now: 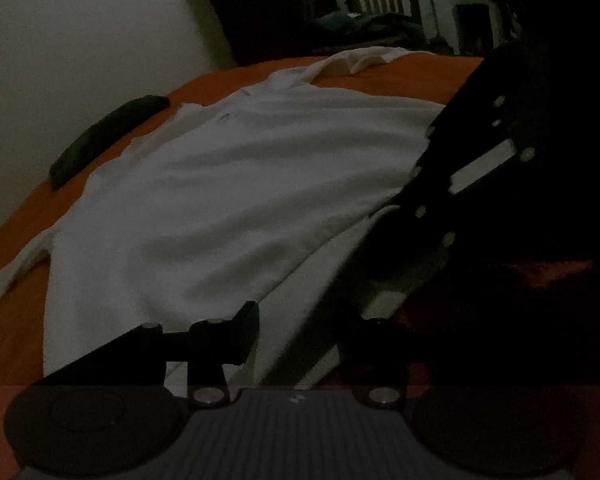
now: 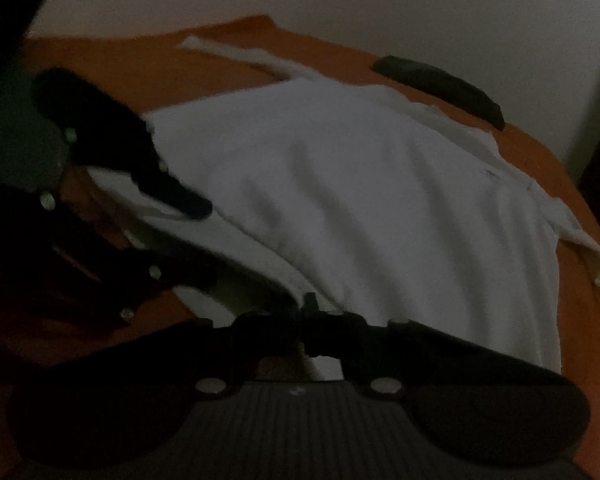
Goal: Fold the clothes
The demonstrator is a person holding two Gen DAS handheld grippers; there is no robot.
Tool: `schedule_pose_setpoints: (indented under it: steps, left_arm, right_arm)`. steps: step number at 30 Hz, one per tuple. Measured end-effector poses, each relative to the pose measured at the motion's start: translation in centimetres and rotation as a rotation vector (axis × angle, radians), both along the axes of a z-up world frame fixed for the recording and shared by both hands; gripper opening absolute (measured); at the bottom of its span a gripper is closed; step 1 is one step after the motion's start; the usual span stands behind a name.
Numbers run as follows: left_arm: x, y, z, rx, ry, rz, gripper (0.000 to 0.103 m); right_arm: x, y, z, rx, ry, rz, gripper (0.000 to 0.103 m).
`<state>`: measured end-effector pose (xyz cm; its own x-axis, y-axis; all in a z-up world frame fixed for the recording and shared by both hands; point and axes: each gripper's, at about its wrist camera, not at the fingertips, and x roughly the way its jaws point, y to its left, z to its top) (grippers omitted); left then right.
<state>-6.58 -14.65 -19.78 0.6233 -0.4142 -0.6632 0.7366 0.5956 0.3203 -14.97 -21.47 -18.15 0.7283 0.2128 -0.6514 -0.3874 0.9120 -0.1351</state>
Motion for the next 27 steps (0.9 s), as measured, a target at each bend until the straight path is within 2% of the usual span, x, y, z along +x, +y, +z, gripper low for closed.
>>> schedule_pose_setpoints:
  steps: [2,3,4,8,13,15,16,18,19,21,24,27]
  left_arm:
    - [0.4,0.3,-0.3,-0.022,0.024,0.019,0.036]
    - [0.5,0.5,-0.4,-0.038,0.035,0.026,0.028]
    - [0.4,0.6,-0.3,-0.052,0.033,0.026,0.005]
    - [-0.8,1.5,0.6,-0.096,0.020,0.009,0.002]
    - [-1.8,2.3,-0.6,-0.023,0.014,-0.027,0.002]
    - [-2.0,2.4,-0.5,-0.020,0.004,-0.024,0.003]
    - [-2.0,2.5,-0.2,-0.025,-0.005,-0.014,0.009]
    - [-1.9,2.6,0.3,-0.033,-0.046,0.020,0.026]
    - [-1.8,2.8,0.4,-0.025,-0.080,0.047,0.046]
    - [-1.4,3.3,0.3,-0.008,-0.107,0.074,0.049]
    - [-0.7,4.5,-0.3,0.025,-0.115,0.130,0.048]
    - [0.0,6.0,-0.4,0.028,-0.125,0.202,0.046]
  right_arm:
    - [-0.5,0.0,0.5,0.006,0.010,0.035,0.003]
    - [-0.8,0.0,0.6,0.014,0.016,0.052,0.003]
    - [-1.2,0.1,0.9,0.023,0.021,0.062,0.003]
    - [-2.1,0.1,1.3,0.009,0.014,0.082,0.003]
    - [-2.2,0.2,0.1,0.005,0.041,0.087,0.004]
    - [-2.2,0.5,-0.5,-0.007,0.047,0.097,0.004]
    - [-2.1,0.4,-0.6,-0.002,0.043,0.092,0.004]
    - [-2.0,0.0,-0.5,0.021,0.030,0.067,0.004]
    - [-2.0,-0.3,-0.4,0.030,0.020,0.044,0.006]
    - [-2.3,-0.8,-0.2,0.019,-0.004,0.011,0.021]
    - [-3.1,-1.9,-0.3,-0.021,-0.045,-0.034,0.028]
    - [-3.8,-3.1,-0.7,-0.054,-0.076,-0.099,0.028]
